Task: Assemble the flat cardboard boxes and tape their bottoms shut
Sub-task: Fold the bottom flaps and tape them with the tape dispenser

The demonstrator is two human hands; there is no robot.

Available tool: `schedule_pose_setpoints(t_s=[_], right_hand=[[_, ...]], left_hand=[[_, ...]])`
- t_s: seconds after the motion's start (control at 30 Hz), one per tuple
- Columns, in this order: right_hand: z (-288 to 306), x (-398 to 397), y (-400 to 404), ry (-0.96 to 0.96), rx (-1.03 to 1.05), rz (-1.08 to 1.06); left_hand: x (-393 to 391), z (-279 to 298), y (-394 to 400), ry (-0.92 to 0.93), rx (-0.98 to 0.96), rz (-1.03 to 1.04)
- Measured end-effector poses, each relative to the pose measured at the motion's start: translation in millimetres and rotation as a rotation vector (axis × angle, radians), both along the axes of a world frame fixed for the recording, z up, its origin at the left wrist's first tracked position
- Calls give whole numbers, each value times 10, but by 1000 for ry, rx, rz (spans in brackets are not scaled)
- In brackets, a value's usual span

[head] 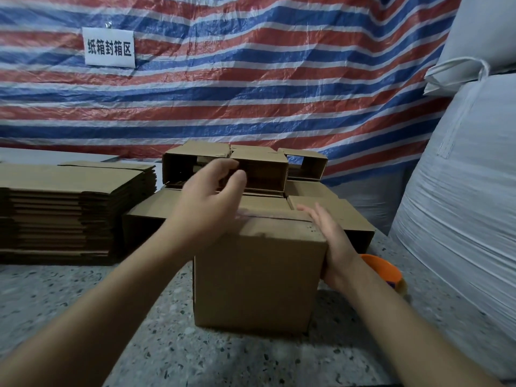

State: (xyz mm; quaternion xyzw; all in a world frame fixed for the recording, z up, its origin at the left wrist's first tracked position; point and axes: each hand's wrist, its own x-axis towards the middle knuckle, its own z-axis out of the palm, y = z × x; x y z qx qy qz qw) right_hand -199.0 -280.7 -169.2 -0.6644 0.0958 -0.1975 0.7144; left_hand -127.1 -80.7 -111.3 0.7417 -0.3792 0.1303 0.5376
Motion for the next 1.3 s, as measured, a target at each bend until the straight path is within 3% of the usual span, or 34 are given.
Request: schedule_pose_setpoints(t_s=[0.1,0.2,0.27,0.33,0.47,0.53,0.7,0.83,1.13,1.3], right_hand=[[-97,-111,12,-115,-140,-175],[-287,-303,70,-245,-304,-208],[-408,-379,177,-210,-355,-94],[-388,-386,259,-178,-364,-80],[148,-291,308,48,-523,-234],[385,-229,268,182,-538,-285],[534,-54,126,514,-368,-221],[240,58,88,756,-418,-182],[47,-42,-22,628,-227,-269],[-94,-378,97,459,-40,-166]], left_hand=[[58,-240,264,120,86,110],[56,-441,438,328,178,-9],[28,-520,489,405,176,-139],[28,-520,501,339,164,-160],[118,-295,424,275,101,37],[232,-191,344,310,166,151],[502,-257,110,591,420,199],[596,-534,92,662,615,150],[581,-604,156,562,500,221],[443,-755,351,607,345,148]])
